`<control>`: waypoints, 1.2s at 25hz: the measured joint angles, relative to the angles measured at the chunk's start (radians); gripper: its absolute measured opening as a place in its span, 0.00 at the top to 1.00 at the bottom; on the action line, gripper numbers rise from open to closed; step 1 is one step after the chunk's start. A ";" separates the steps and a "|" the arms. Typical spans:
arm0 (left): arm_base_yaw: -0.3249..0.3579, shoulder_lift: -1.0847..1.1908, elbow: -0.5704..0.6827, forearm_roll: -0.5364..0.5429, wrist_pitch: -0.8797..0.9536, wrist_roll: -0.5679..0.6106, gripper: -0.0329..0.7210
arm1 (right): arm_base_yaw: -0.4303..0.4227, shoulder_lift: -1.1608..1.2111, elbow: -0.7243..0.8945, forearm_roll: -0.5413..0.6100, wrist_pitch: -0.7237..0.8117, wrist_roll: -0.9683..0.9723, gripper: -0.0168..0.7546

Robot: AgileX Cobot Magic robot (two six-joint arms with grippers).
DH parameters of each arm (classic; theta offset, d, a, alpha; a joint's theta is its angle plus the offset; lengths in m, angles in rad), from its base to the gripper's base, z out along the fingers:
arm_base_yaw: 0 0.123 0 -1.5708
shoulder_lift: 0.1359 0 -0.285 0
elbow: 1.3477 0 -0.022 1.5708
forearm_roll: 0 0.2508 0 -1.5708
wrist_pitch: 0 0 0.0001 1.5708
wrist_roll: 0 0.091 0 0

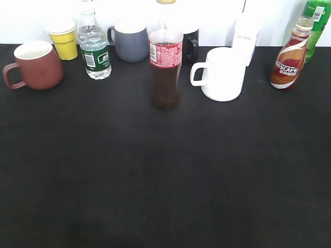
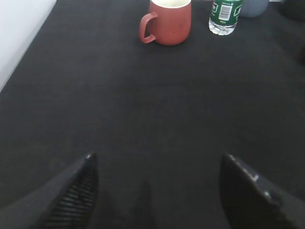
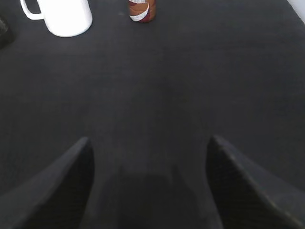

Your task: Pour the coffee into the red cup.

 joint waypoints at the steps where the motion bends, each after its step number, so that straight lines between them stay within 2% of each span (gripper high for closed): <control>1: 0.000 0.000 0.000 0.000 0.000 0.000 0.16 | 0.000 0.000 0.000 0.000 0.000 0.000 0.24; 16: 0.000 0.000 -0.011 0.001 -0.021 0.000 0.19 | 0.000 0.000 0.000 0.000 0.000 0.000 0.24; 21: 0.000 0.044 -0.022 0.026 -0.412 0.000 0.19 | 0.000 0.000 0.000 0.000 0.000 0.000 0.24; 25: 0.000 0.254 0.055 0.029 -0.751 0.000 0.20 | 0.000 0.000 0.000 0.000 0.000 0.000 0.24; 30: 0.000 0.593 0.077 0.032 -1.004 0.000 0.25 | 0.000 0.000 0.000 0.000 0.000 0.000 0.24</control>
